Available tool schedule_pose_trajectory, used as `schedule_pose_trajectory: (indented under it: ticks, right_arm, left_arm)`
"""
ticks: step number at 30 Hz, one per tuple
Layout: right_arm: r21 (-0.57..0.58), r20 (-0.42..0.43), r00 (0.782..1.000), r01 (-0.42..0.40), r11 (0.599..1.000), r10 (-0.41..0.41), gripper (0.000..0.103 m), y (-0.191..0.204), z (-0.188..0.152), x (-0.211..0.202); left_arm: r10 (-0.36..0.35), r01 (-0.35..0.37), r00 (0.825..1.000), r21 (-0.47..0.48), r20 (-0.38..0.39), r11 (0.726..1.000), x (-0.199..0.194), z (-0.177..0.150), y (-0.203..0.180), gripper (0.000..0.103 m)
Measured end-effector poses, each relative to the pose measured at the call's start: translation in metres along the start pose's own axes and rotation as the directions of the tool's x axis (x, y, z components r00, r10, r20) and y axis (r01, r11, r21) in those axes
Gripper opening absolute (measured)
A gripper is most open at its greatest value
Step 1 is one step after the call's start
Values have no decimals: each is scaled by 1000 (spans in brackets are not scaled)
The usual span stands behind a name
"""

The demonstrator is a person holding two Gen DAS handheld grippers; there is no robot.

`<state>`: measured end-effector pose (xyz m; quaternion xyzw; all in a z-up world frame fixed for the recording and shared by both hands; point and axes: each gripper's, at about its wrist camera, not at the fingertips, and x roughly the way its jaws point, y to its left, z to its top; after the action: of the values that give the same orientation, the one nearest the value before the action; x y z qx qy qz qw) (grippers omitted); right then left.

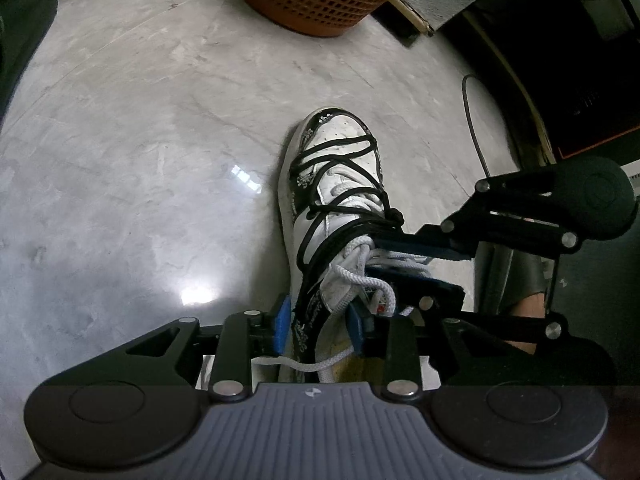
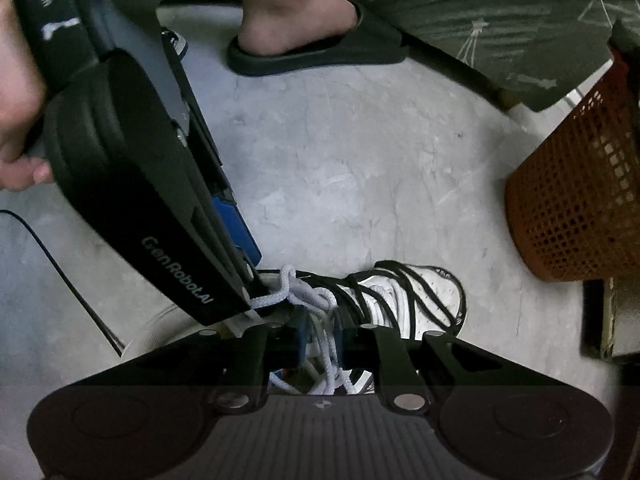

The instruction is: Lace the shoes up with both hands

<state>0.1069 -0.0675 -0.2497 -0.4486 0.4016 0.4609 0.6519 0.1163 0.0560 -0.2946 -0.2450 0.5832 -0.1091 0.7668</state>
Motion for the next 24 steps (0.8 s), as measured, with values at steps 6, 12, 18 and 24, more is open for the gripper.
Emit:
schedule_pose_trajectory:
  ticks: [6,12,18,24]
  right_arm:
    - [33,33,999,-5,999,4,1,-1,-2,-11]
    - [87,24,998,-52,995,50,1,-8,-3,-11]
    - [148,26,989,-147,978,144,1,-17,-7,-16]
    - [173,-12,974,-222,960,228,0,-9,-13,-13]
  left_arm:
    - [-1,1,1000,-4,1,1000,-1,0,0,36]
    - [4,-4,1000,-18,7,1000,3,-1,-5,37]
    - [2,-1,1000,-23,8,1000,3,0,-3,39]
    - [2,-1,1000,-31,11,1000,4,0,-4,39]
